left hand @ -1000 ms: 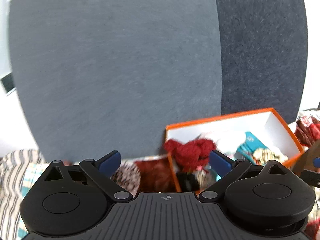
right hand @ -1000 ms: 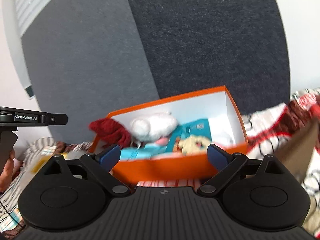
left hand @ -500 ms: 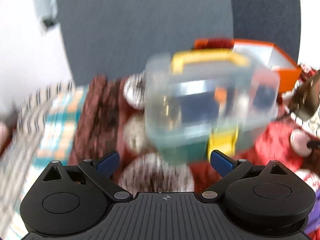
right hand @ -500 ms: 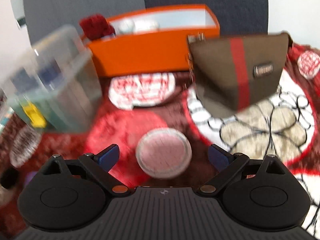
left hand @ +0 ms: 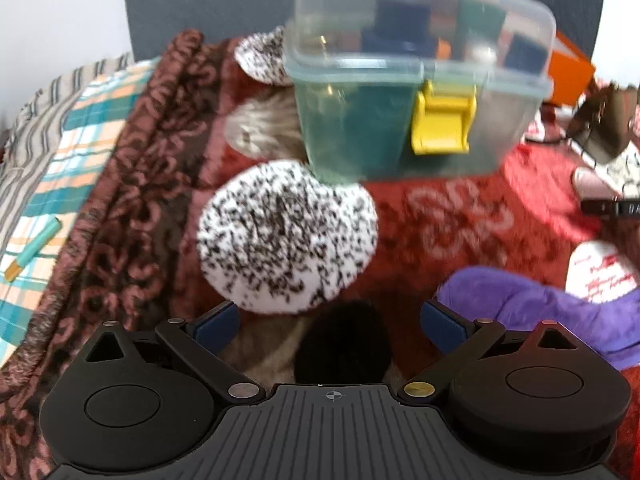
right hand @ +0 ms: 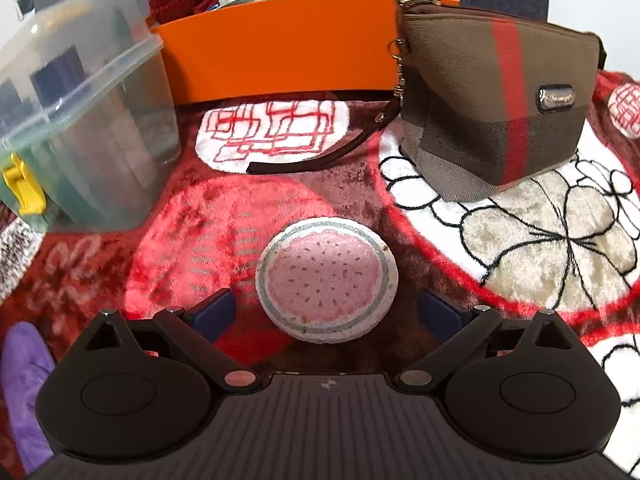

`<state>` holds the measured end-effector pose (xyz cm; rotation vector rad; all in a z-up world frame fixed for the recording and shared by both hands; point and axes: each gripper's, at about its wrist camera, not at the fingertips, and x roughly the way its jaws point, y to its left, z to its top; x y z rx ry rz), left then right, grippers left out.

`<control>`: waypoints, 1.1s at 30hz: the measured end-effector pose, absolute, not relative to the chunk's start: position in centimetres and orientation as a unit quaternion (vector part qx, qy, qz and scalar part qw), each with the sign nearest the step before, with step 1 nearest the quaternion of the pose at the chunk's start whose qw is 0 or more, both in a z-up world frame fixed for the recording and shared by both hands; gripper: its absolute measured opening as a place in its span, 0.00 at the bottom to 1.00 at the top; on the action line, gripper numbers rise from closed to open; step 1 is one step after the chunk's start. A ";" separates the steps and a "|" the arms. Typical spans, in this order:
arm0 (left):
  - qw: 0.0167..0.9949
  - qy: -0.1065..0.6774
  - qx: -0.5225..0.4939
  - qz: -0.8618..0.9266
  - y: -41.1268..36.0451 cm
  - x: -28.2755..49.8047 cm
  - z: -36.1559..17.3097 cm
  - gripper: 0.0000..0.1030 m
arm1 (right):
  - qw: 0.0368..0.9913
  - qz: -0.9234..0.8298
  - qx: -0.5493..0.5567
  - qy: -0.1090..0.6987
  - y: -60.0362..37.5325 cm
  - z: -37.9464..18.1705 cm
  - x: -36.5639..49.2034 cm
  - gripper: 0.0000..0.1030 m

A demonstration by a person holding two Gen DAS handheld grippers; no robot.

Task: Organize soft objects
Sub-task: 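Lower the left tool onto the black hair bun sponge and close it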

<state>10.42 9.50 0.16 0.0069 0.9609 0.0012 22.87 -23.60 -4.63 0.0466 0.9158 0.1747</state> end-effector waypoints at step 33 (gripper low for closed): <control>0.900 0.434 -0.029 0.021 9.7 8.9 -0.4 1.00 | 0.906 0.100 0.108 0.396 -26.1 -0.4 15.3 0.76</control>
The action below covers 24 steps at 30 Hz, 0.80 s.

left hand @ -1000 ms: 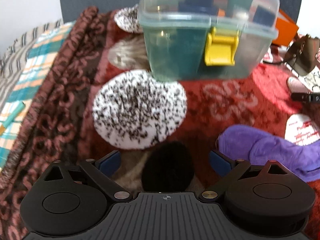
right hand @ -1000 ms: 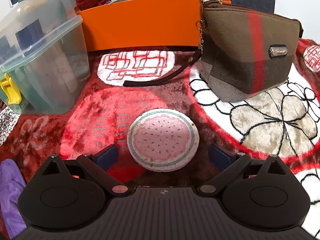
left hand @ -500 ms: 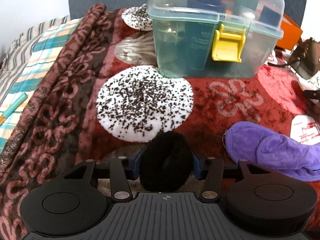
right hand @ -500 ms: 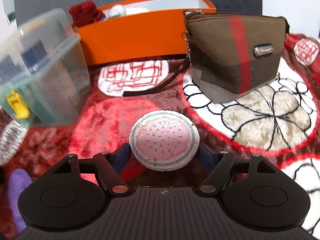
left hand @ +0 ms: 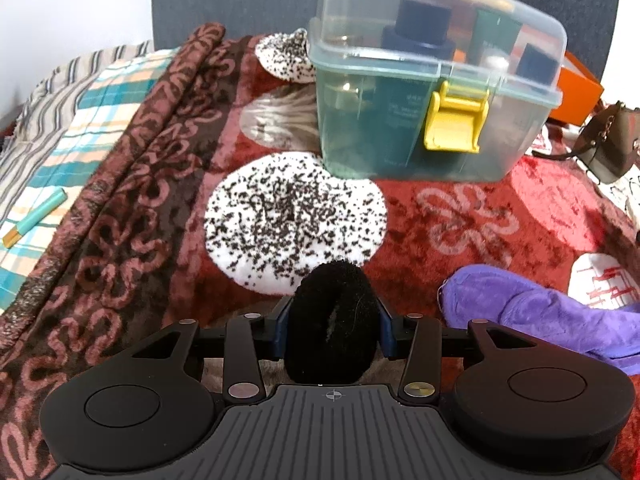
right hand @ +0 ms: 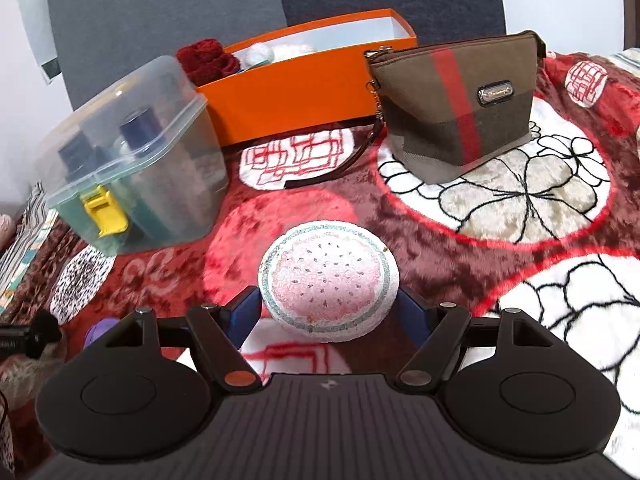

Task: Organize soft objects
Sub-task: 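Lower the left tool onto the black hair bun sponge and close it, then lift the black sponge with the left tool while the right tool hovers over the pink pad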

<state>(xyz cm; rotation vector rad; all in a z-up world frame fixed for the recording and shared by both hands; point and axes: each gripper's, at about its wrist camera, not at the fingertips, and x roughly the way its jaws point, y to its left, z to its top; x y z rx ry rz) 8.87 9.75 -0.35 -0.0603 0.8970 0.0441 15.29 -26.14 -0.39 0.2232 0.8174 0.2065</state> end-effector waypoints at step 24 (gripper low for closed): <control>0.911 0.411 -0.022 0.027 9.6 8.5 2.1 1.00 | 0.928 0.065 0.026 0.366 -25.6 0.7 13.4 0.76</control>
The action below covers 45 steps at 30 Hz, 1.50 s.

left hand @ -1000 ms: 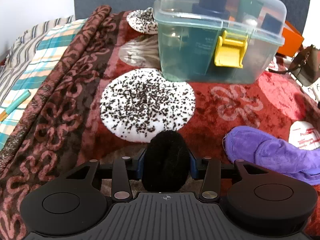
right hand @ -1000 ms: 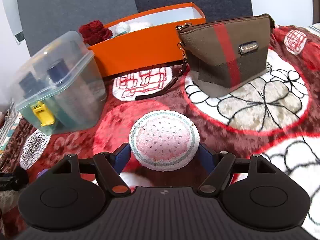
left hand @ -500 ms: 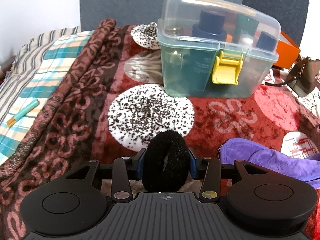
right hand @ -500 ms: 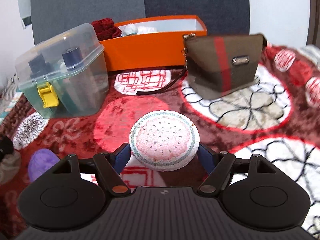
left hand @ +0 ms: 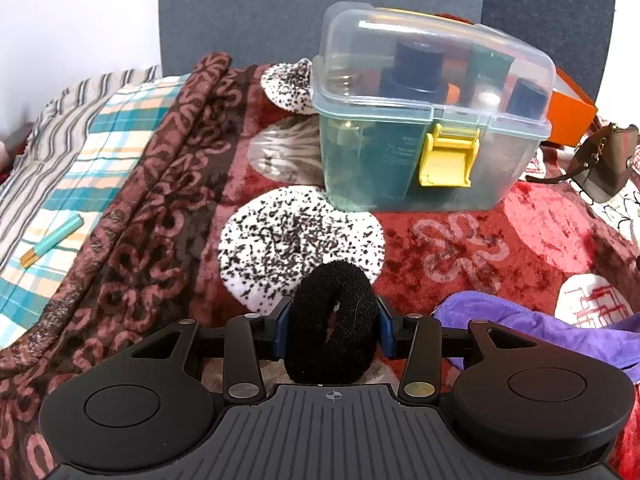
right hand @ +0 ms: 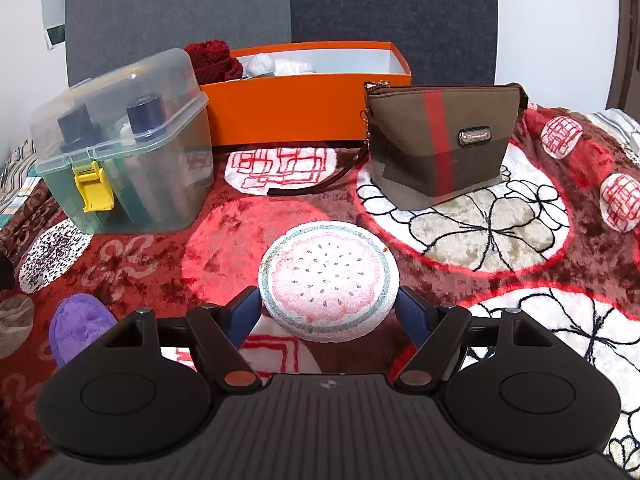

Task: Organize soft objects
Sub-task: 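Lift the black sponge with the left tool while the right tool hovers over the pink pad, then grasp the pink round pad with the right tool while the left tool carries the sponge to the orange box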

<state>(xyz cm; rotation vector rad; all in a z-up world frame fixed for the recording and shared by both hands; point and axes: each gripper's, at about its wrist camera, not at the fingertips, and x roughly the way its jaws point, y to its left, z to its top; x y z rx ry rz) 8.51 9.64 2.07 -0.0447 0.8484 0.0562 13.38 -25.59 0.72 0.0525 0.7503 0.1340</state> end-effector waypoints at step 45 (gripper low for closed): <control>0.924 0.379 0.035 -0.028 4.0 12.0 5.0 1.00 | 0.925 0.056 0.035 0.375 -25.9 0.0 13.6 0.76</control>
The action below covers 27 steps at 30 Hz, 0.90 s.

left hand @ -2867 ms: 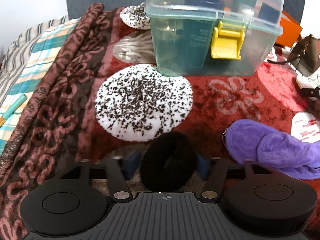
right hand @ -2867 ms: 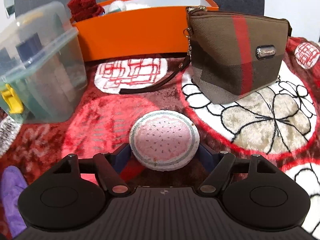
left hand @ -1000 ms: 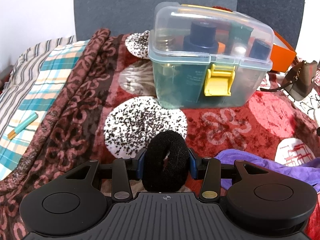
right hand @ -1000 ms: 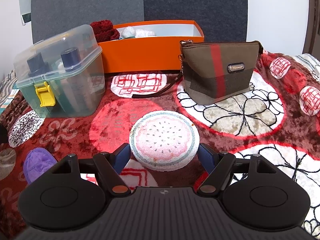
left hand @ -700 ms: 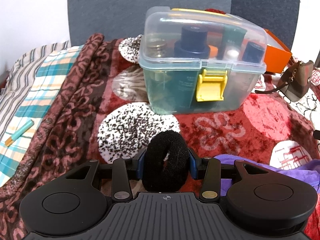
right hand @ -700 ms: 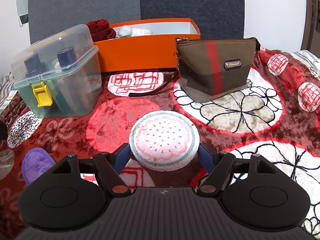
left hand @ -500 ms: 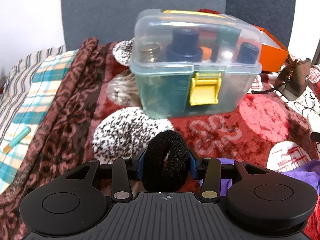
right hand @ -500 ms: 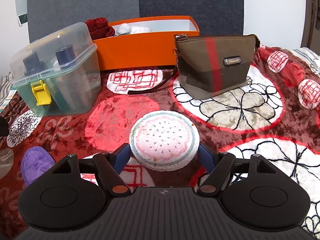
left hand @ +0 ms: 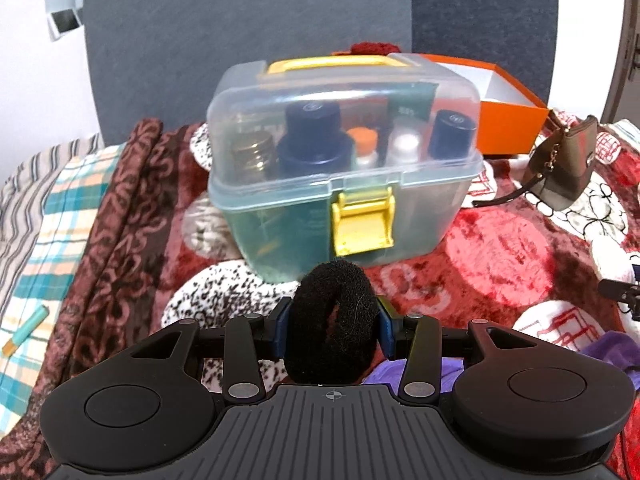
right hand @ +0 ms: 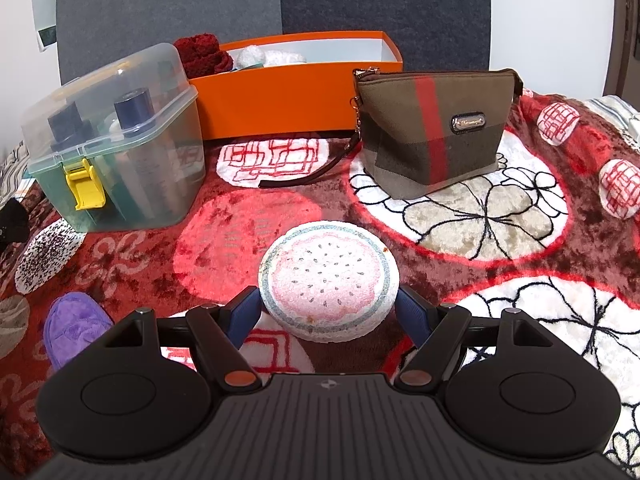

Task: Organize soft objects
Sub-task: 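Grasp the pink round pad with the right tool while the left tool carries the sponge to the orange box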

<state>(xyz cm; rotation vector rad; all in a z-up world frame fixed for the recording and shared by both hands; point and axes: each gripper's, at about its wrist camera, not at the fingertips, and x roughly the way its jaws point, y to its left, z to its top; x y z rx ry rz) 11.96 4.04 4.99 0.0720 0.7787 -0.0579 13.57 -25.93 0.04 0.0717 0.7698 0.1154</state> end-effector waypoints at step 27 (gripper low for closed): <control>0.926 0.374 0.030 0.027 10.0 13.7 5.4 1.00 | 0.924 0.072 0.024 0.375 -25.4 1.0 15.7 0.76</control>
